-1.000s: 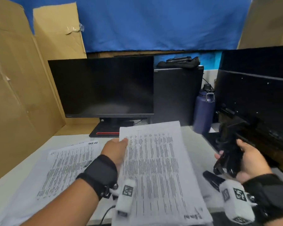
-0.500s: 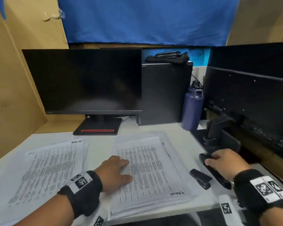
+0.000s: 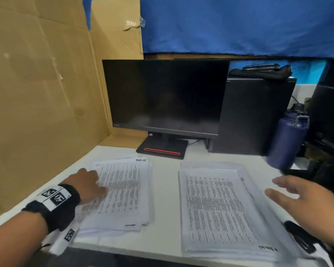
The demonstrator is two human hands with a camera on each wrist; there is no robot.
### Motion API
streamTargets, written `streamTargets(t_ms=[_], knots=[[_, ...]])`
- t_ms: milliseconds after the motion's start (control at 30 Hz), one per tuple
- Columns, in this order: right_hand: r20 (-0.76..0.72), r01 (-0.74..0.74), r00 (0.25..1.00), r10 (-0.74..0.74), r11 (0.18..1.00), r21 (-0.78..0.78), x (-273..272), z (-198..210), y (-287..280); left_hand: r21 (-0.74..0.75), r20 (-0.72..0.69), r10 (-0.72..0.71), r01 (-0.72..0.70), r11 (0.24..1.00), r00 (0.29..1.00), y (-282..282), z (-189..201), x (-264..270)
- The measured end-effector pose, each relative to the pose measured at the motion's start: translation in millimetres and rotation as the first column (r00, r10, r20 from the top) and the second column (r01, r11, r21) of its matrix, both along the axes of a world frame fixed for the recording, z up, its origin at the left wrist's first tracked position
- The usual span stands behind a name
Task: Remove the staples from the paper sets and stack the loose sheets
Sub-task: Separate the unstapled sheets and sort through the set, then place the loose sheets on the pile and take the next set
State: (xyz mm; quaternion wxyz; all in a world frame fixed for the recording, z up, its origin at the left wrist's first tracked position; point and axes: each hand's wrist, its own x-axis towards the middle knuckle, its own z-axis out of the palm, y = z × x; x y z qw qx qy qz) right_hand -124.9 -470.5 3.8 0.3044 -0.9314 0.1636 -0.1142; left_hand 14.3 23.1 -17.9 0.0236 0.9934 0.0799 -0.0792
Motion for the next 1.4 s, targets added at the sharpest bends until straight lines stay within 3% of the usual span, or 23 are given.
streamTargets(t_ms=[100, 367, 467, 600, 767, 867, 900, 1033, 1100, 1167, 1233, 1300, 1400], knots=[[0.003, -0.124, 0.992, 0.124, 0.992, -0.027, -2.4, 5.6, 43.6, 0.086, -0.109, 0.065, -0.056, 0.995, 0.992, 28.5, -7.6, 0.4], [-0.042, -0.287, 0.957, 0.286, 0.958, -0.017, -3.6, -13.0, 90.0, -0.094, -0.07, 0.135, -0.141, 0.985, 0.988, 52.6, -20.7, 1.7], [-0.048, -0.275, 0.96, 0.277, 0.96, 0.05, -10.4, -16.3, 89.6, -0.166, 0.079, 0.126, -0.112, 0.98, 0.989, 56.5, -16.8, -5.7], [-0.053, -0.255, 0.964, 0.262, 0.96, 0.113, -16.4, -21.0, 90.1, -0.342, 0.299, 0.202, -0.093, 0.935, 0.933, 58.1, -10.6, -21.1], [-0.009, -0.302, 0.951, 0.31, 0.93, 0.209, -18.9, -18.3, 100.5, -0.622, 0.421, 0.271, 0.057, 0.781, 0.866, 46.4, 11.3, -52.0], [0.077, -0.364, 0.931, 0.358, 0.885, 0.289, -12.1, -8.4, 116.9, -0.775, 0.43, 0.301, 0.178, 0.606, 0.851, 34.0, 31.1, -73.7], [0.117, -0.383, 0.924, 0.365, 0.867, 0.318, -9.7, -3.3, 124.5, -0.821, 0.419, 0.313, 0.208, 0.532, 0.852, 27.3, 37.1, -80.4], [0.185, -0.399, 0.915, 0.36, 0.728, 0.557, -1.4, 19.3, 162.2, -0.97, 0.239, 0.26, 0.216, 0.114, 0.936, -13.8, 53.1, -104.6], [0.235, -0.384, 0.922, 0.309, 0.638, 0.668, 0.7, 27.7, 175.2, -0.984, 0.169, 0.16, 0.175, -0.027, 0.972, -37.5, 53.2, -114.7], [0.281, -0.332, 0.942, 0.186, 0.647, 0.686, 2.7, 32.6, 176.7, -0.987, 0.136, 0.07, 0.141, -0.079, 0.988, -56.7, 50.4, -121.8], [0.294, -0.287, 0.949, 0.115, 0.698, 0.656, 1.2, 34.3, 170.2, -0.988, 0.144, 0.028, 0.146, -0.042, 0.989, -67.5, 46.5, -123.8], [0.296, -0.286, 0.948, 0.115, 0.718, 0.635, -2.1, 33.3, 162.1, -0.988, 0.149, 0.048, 0.15, -0.028, 0.988, -72.7, 44.5, -119.9], [0.268, -0.269, 0.955, 0.128, 0.754, 0.6, -6.4, 24.1, 152.9, -0.987, 0.116, 0.08, 0.124, -0.1, 0.99, -81.7, 44.9, -112.4]])
